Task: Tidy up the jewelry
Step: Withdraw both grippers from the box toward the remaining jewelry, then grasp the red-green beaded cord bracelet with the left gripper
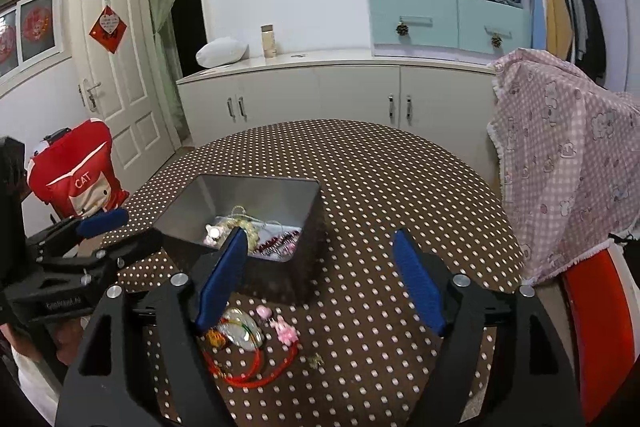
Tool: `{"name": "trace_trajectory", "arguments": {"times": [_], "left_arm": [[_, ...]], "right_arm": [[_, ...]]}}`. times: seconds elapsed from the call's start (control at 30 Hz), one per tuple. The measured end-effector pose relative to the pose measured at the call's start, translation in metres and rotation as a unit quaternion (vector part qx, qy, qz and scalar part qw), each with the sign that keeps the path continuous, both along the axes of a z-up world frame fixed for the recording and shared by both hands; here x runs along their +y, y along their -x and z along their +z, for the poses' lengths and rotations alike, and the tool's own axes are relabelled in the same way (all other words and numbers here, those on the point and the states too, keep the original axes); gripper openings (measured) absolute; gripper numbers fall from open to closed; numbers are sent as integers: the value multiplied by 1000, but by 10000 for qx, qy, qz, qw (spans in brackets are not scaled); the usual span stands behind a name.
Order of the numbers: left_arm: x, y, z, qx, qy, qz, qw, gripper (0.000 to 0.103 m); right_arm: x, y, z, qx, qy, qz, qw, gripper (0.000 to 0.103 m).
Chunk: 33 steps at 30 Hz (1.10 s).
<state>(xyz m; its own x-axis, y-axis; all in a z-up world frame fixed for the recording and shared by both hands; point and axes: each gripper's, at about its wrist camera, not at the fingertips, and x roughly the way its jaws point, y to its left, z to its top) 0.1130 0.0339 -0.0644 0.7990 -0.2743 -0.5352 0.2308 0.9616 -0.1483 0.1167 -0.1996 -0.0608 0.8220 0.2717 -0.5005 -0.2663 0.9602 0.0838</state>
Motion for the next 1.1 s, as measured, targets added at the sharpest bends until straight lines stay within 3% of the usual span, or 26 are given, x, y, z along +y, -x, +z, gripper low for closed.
{"name": "trace_trajectory", "arguments": {"times": [0.13, 0.47, 0.6, 0.63, 0.7, 0.73, 0.77, 0.87, 1.0, 1.1], "left_arm": [[-11, 8, -13, 146, -177, -154, 9996, 88], [-19, 12, -46, 889, 188, -497, 9946, 88], [-28, 10, -56, 803, -27, -553, 9952, 86], [-31, 12, -57, 735, -178, -541, 9957, 83], [-36, 15, -58, 610, -469, -539, 9956, 45], [-38, 18, -58, 514, -488, -670, 9952, 34], [-37, 19, -58, 496, -357, -798, 9949, 17], [-30, 21, -58, 359, -281, -625, 9970, 13], [-9, 21, -53, 352, 192, -460, 9981, 10], [-1, 25, -46, 188, 182, -312, 9992, 10]], "right_arm": [[-9, 8, -6, 58, -27, -106, 9999, 94], [-14, 25, -27, 211, 156, -110, 9996, 95], [-13, 25, -35, 339, 62, -29, 9994, 95], [-12, 25, -36, 363, 63, -33, 9993, 95], [-13, 24, -39, 408, 46, -56, 9991, 95], [-14, 23, -40, 448, 10, -70, 9990, 95], [-15, 22, -41, 494, -30, -89, 9987, 95], [-17, 19, -46, 674, -175, -123, 9975, 95], [-11, 21, -48, 721, -274, 77, 9970, 95], [-3, 22, -45, 658, -212, 194, 9974, 95]]}}
